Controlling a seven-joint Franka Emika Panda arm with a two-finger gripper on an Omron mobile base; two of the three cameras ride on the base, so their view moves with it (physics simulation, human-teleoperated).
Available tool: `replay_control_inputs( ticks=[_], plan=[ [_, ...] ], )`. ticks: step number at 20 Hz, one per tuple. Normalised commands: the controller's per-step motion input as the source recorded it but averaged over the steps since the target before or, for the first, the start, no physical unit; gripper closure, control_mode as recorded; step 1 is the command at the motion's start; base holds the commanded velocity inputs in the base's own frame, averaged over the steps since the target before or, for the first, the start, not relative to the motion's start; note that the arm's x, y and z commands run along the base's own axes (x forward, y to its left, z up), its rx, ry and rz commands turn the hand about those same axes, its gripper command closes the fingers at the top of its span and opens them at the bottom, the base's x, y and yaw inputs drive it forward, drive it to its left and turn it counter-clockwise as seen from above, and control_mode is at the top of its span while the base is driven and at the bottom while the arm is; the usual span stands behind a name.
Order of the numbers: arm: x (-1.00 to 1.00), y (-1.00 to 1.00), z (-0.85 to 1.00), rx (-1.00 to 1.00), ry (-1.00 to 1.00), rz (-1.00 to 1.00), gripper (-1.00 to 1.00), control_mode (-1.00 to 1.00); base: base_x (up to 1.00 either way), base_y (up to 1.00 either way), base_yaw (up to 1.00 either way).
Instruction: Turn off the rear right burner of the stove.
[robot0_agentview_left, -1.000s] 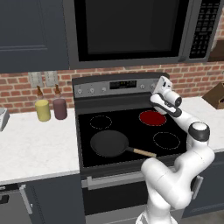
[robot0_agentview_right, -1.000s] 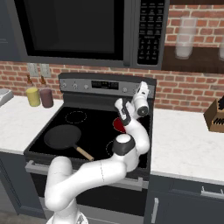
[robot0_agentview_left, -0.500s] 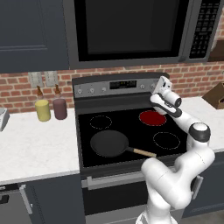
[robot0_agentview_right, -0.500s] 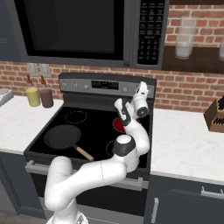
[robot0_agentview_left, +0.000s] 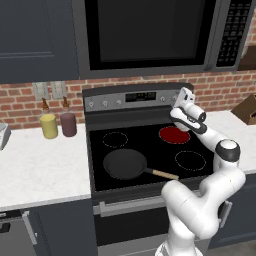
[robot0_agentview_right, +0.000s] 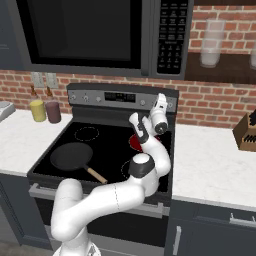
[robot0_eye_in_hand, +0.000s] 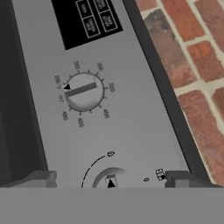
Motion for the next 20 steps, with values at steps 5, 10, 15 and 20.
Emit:
replay_control_inputs(
  ticks=[5,10,15,20],
  plan=[
    [0.1,0.0,0.0,0.0,0.0,0.0,-1.0,-1.0,0.0,0.0,0.0],
    [0.11,-0.05,0.0,0.0,0.0,0.0,-1.0,-1.0,0.0,0.0,0.0],
    [0.0,-0.21,0.0,0.0,0.0,0.0,-1.0,-1.0,0.0,0.0,0.0],
    [0.0,-0.02,0.0,0.0,0.0,0.0,-1.0,-1.0,0.0,0.0,0.0]
  ],
)
